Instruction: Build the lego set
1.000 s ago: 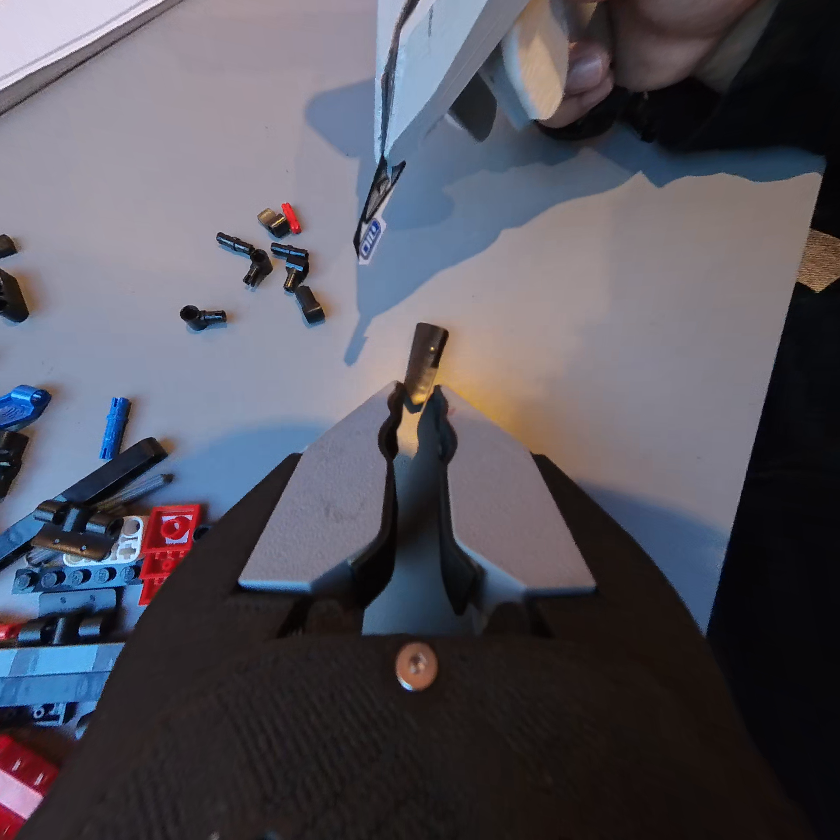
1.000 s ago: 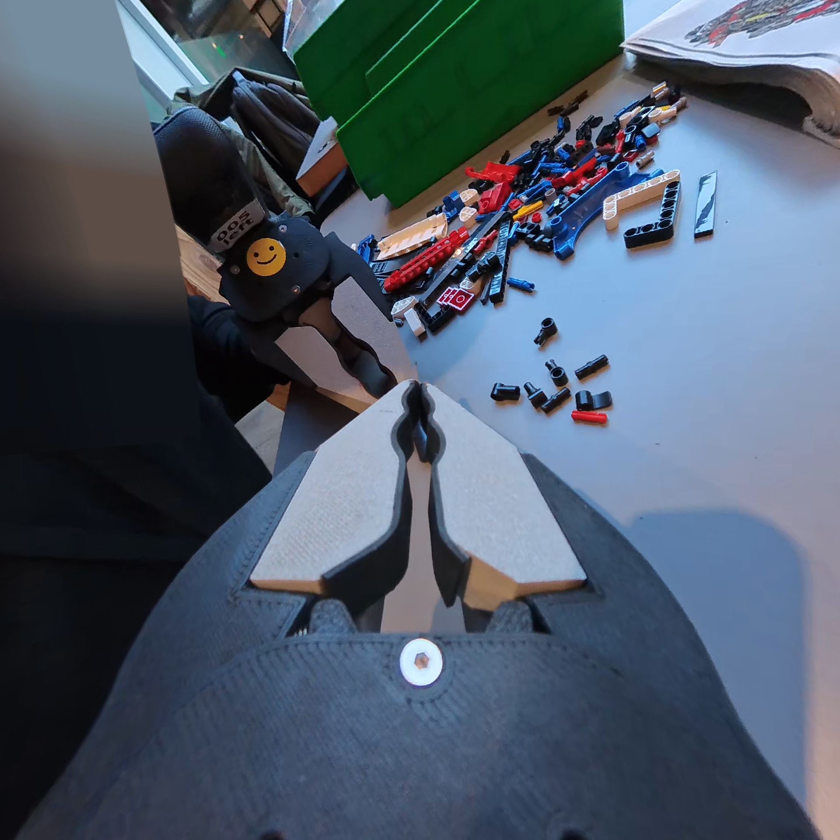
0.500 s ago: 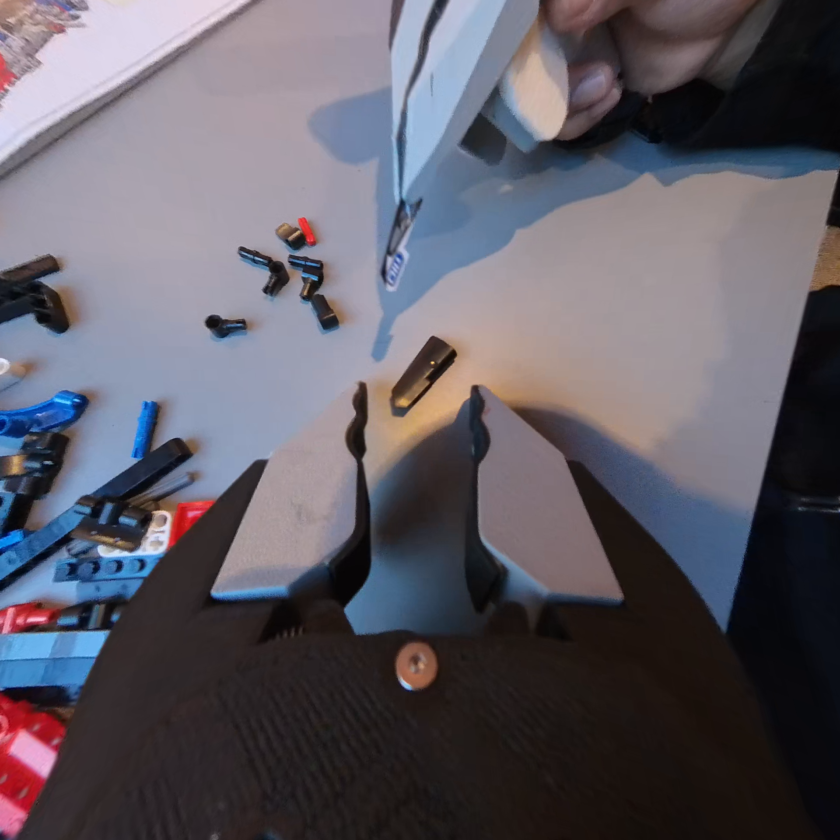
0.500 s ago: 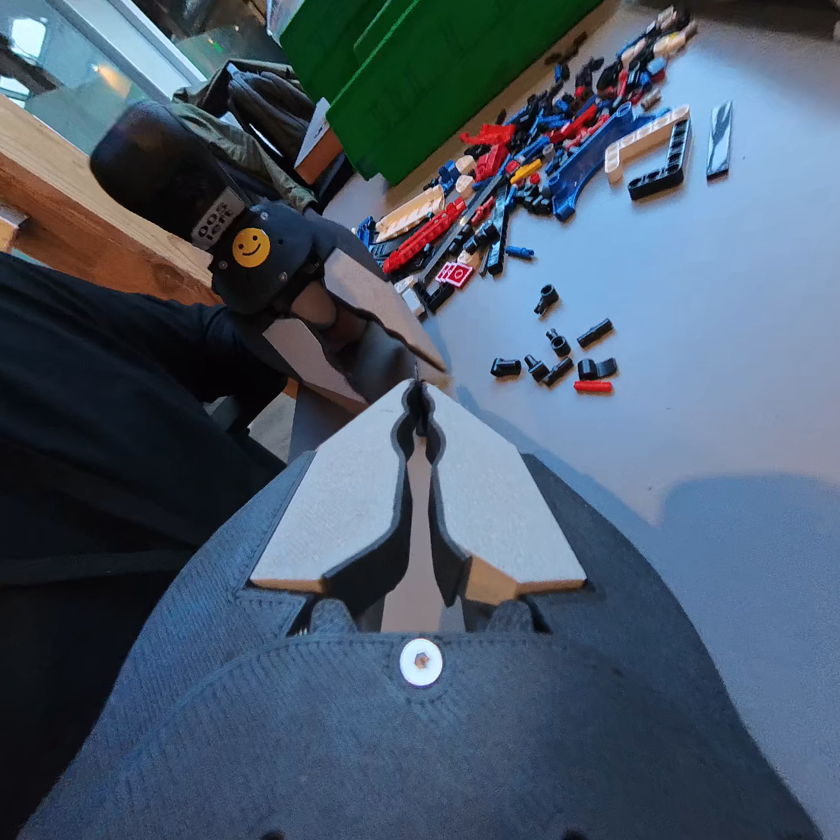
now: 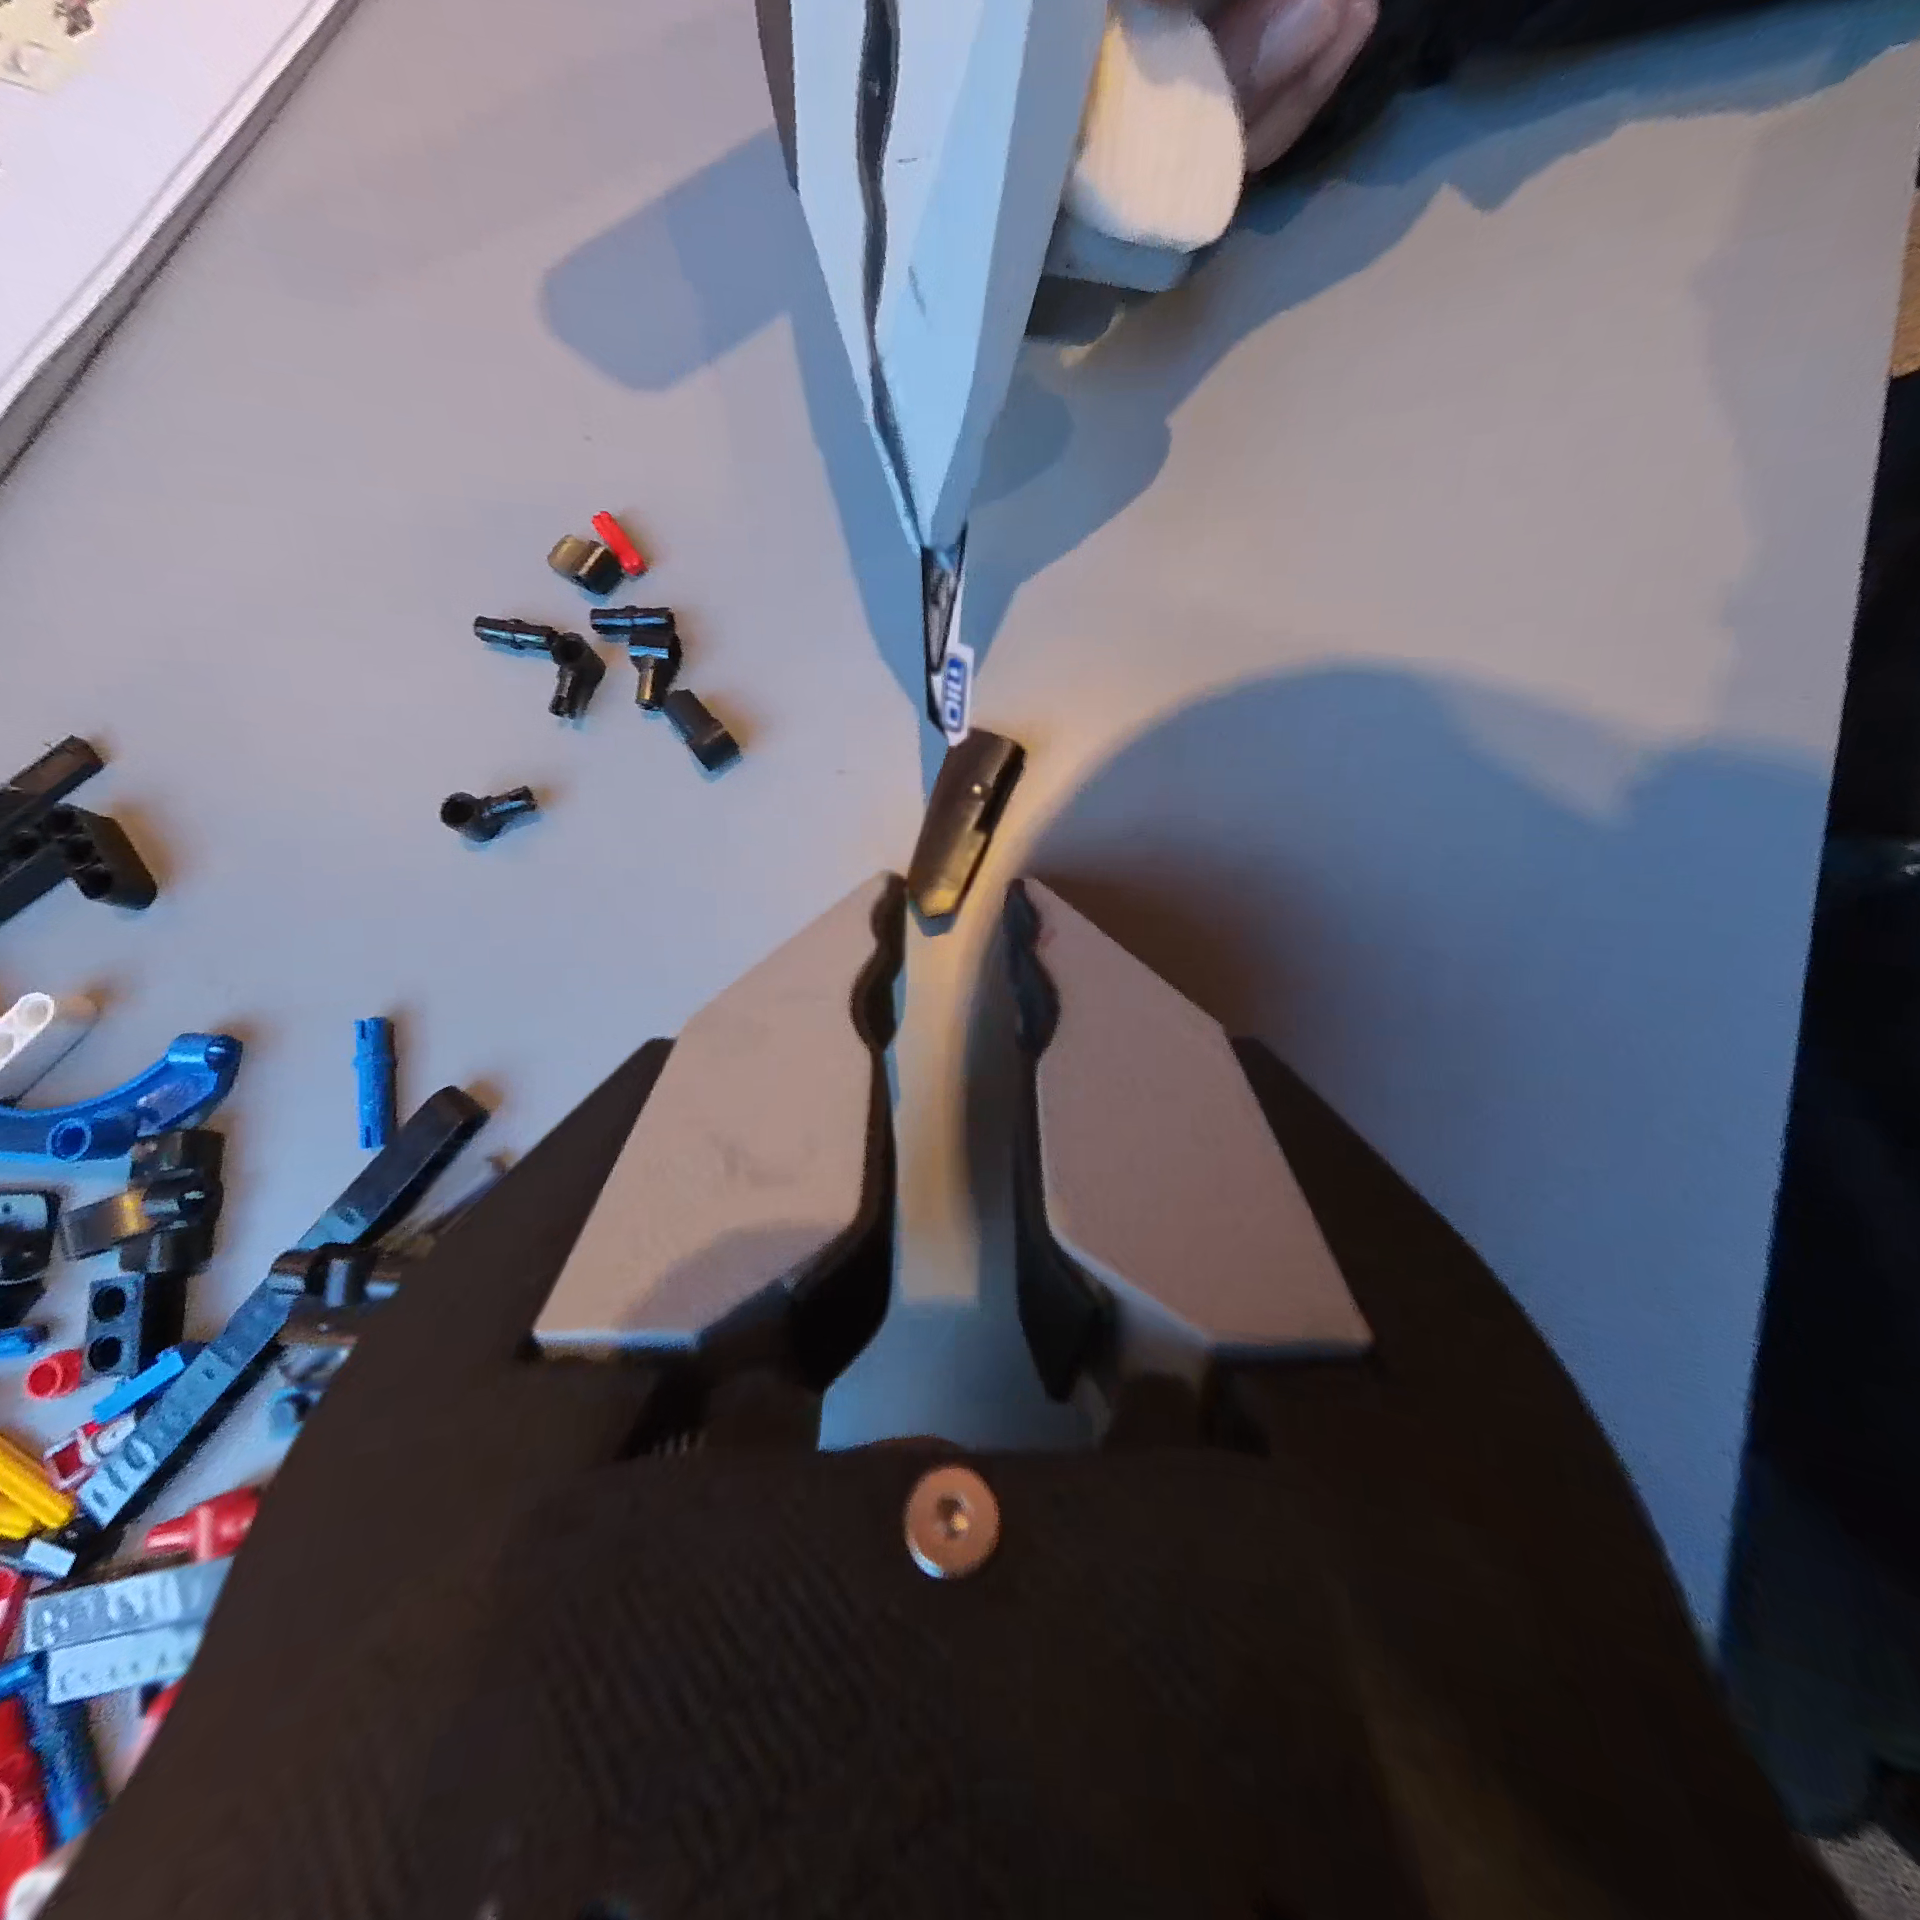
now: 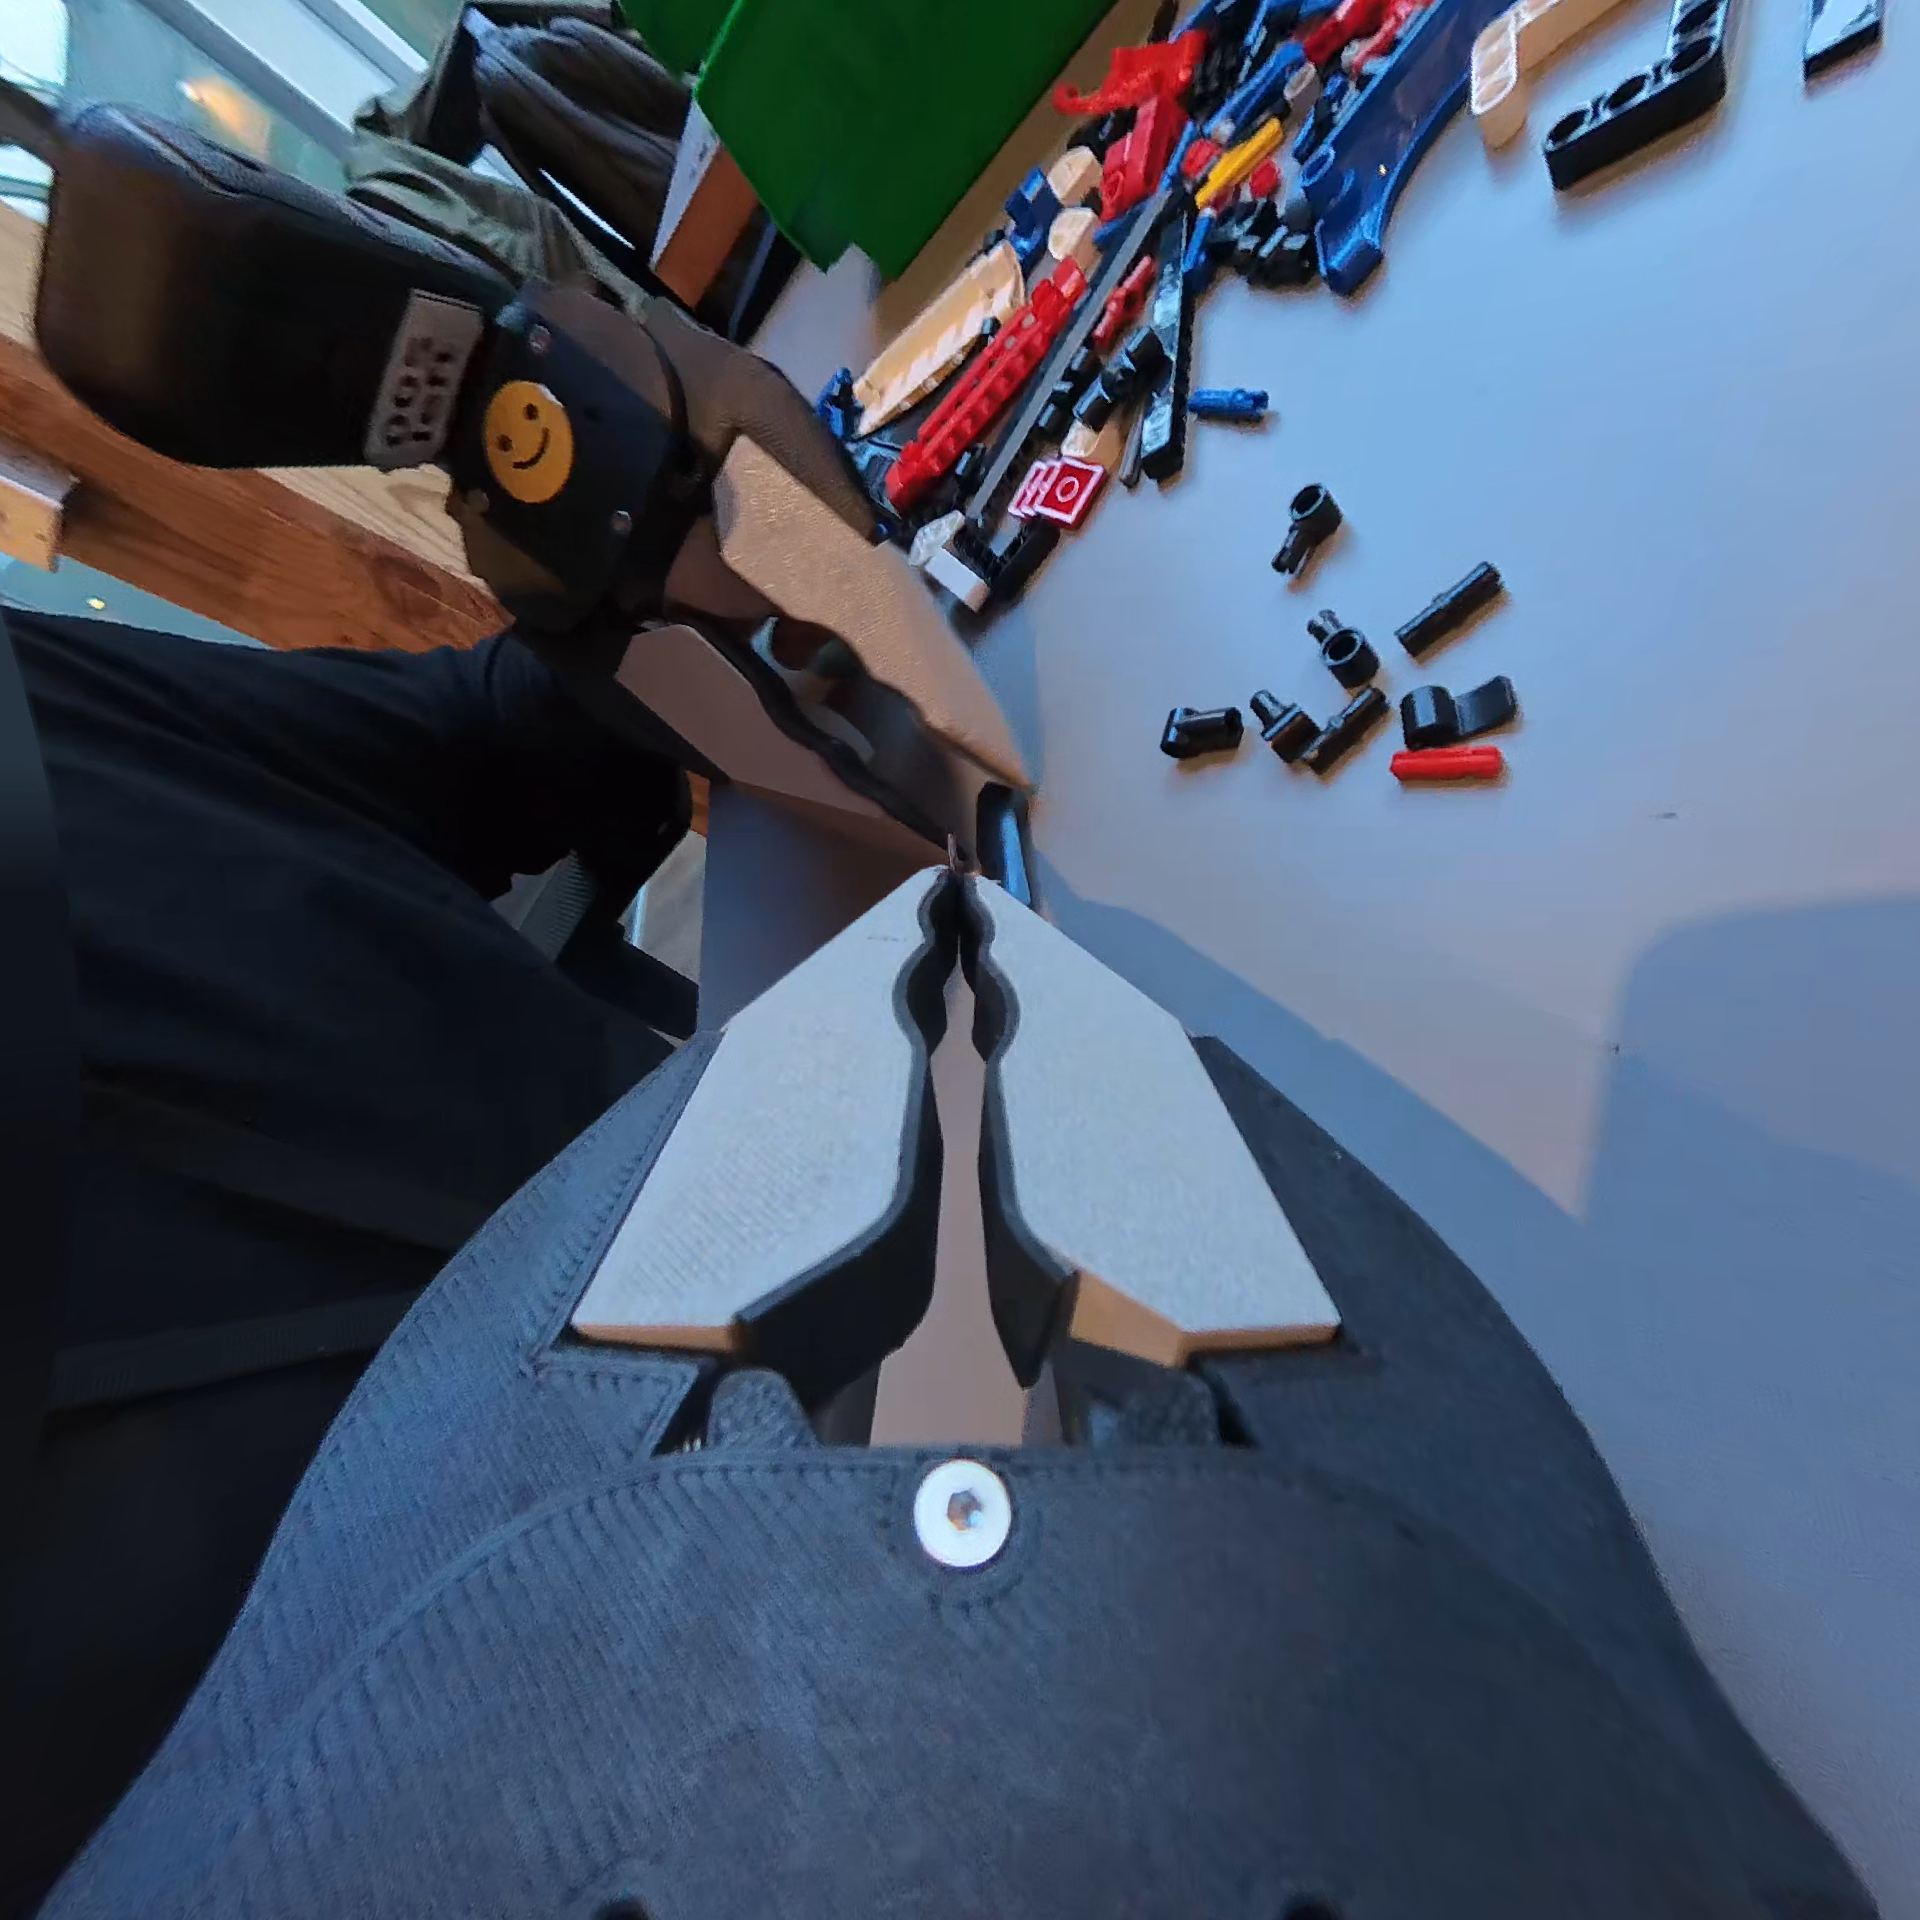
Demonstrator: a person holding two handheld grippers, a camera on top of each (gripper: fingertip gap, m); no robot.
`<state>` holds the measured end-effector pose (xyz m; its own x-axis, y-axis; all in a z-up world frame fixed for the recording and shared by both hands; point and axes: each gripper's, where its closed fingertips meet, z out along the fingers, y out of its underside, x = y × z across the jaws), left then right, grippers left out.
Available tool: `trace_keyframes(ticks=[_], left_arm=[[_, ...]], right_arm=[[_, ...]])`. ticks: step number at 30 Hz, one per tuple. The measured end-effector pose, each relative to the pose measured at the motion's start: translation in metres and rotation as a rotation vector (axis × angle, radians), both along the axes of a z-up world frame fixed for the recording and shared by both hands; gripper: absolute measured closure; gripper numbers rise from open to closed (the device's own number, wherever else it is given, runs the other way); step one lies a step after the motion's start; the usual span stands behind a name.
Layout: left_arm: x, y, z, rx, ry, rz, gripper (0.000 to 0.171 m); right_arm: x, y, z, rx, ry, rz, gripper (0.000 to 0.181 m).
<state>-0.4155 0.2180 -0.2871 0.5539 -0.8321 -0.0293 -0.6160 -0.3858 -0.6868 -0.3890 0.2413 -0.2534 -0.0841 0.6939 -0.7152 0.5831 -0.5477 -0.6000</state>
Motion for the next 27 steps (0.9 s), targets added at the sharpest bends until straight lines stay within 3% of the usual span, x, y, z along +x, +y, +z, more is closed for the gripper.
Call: trace_keyframes(ticks=[4, 13, 27], left_arm=[[0.004, -0.013, 0.000, -0.035, 0.019, 0.006, 0.154], [0.002, -0.005, 0.000, -0.036, 0.001, 0.053, 0.147], [0.001, -0.006, 0.001, 0.059, -0.019, 0.019, 0.143]], right_arm=[[0.002, -0.002, -0.002, 0.005, -0.012, 0.005, 0.181], [-0.002, -0.008, -0.002, -0.011, -0.026, 0.038, 0.181], [-0.012, -0.011, -0.002, -0.086, -0.122, 0.139, 0.181]])
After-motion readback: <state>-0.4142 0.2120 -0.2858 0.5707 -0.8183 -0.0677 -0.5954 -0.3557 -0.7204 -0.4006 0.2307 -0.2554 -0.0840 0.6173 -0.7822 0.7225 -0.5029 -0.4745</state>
